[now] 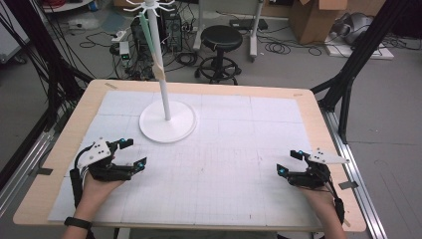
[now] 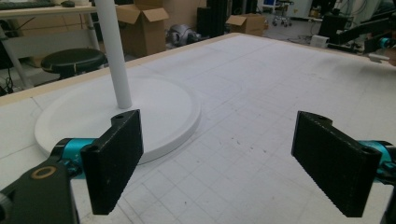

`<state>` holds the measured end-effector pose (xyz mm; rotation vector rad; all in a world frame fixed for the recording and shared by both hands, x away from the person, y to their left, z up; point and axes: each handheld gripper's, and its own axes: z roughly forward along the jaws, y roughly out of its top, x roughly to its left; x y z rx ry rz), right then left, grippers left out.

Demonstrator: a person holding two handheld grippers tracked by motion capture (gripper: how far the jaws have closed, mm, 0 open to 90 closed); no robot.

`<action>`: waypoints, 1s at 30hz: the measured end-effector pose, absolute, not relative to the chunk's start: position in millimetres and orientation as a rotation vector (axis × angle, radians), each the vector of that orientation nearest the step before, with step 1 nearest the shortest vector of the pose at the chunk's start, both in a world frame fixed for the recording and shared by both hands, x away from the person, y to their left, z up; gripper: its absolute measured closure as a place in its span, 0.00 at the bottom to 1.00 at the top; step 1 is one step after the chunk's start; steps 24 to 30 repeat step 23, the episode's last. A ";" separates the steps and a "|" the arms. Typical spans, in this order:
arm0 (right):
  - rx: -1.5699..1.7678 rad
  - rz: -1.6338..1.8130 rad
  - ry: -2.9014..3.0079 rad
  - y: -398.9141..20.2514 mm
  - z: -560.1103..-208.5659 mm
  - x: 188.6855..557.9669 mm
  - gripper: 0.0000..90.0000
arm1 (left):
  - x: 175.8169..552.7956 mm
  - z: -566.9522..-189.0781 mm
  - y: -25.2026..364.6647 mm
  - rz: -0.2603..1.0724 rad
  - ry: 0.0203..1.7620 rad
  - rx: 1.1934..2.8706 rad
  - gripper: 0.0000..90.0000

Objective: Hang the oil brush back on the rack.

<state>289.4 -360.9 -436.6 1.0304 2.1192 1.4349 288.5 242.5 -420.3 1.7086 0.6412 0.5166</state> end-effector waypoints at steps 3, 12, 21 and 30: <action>1.036 1.431 2.122 -361.6 -437.4 288.3 0.19 | 289.4 -422.0 239.3 0.523 0.637 1.734 0.19; 1.033 1.430 2.121 -362.7 -437.8 288.3 0.19 | 289.2 -422.0 240.4 0.531 0.648 1.734 0.19; 1.036 1.432 2.122 -362.0 -437.7 288.1 0.19 | 289.2 -422.8 239.6 0.535 0.651 1.758 0.19; 1.033 1.434 2.121 -362.8 -437.8 288.9 0.19 | 289.1 -422.8 239.3 0.537 0.651 1.757 0.19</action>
